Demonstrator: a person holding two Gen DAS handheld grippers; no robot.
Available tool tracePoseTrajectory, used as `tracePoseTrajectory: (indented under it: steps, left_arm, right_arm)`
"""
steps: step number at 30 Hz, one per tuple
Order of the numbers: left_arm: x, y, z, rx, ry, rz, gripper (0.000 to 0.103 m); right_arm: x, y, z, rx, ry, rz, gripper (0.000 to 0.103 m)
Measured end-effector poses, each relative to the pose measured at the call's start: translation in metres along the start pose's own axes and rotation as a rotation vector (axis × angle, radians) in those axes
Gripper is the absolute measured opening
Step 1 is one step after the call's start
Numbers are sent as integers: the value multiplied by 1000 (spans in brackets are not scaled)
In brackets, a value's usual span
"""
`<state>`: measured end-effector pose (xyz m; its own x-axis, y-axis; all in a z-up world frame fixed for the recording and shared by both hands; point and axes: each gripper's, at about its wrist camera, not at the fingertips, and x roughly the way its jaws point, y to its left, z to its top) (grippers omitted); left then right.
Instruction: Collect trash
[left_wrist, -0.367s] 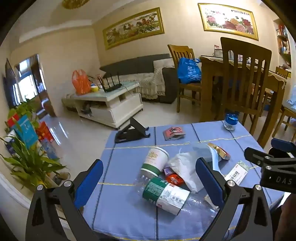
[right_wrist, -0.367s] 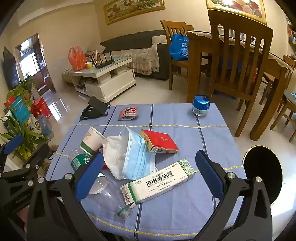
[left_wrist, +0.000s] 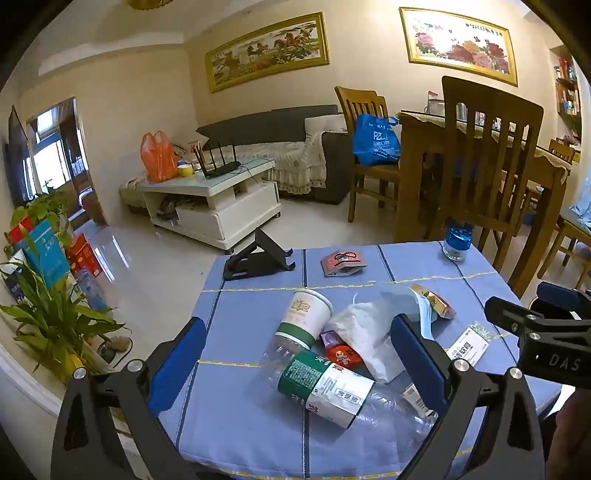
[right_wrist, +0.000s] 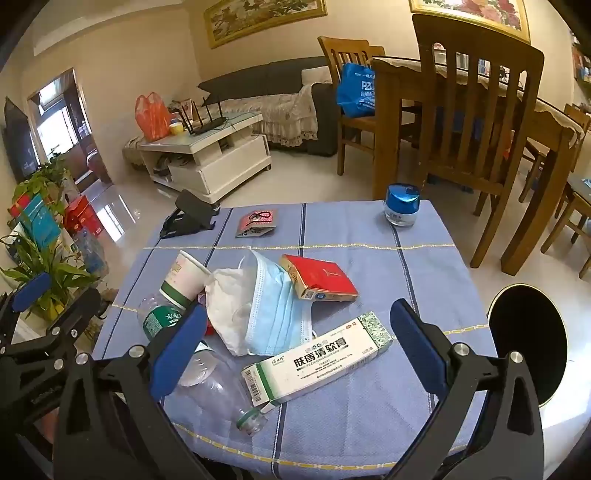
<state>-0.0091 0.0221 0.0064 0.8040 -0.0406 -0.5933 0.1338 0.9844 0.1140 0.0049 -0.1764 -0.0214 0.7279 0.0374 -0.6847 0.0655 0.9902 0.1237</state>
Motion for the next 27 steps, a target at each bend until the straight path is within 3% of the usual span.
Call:
tracePoseTrajectory:
  steps: [17, 27]
  left_arm:
    - [13, 12, -8, -58, 16, -30, 97]
    - [16, 15, -10, -80, 27, -40, 97]
  right_arm:
    - [-10, 0, -8, 0, -53, -18, 98]
    - [-32, -3, -7, -7, -164, -24, 98]
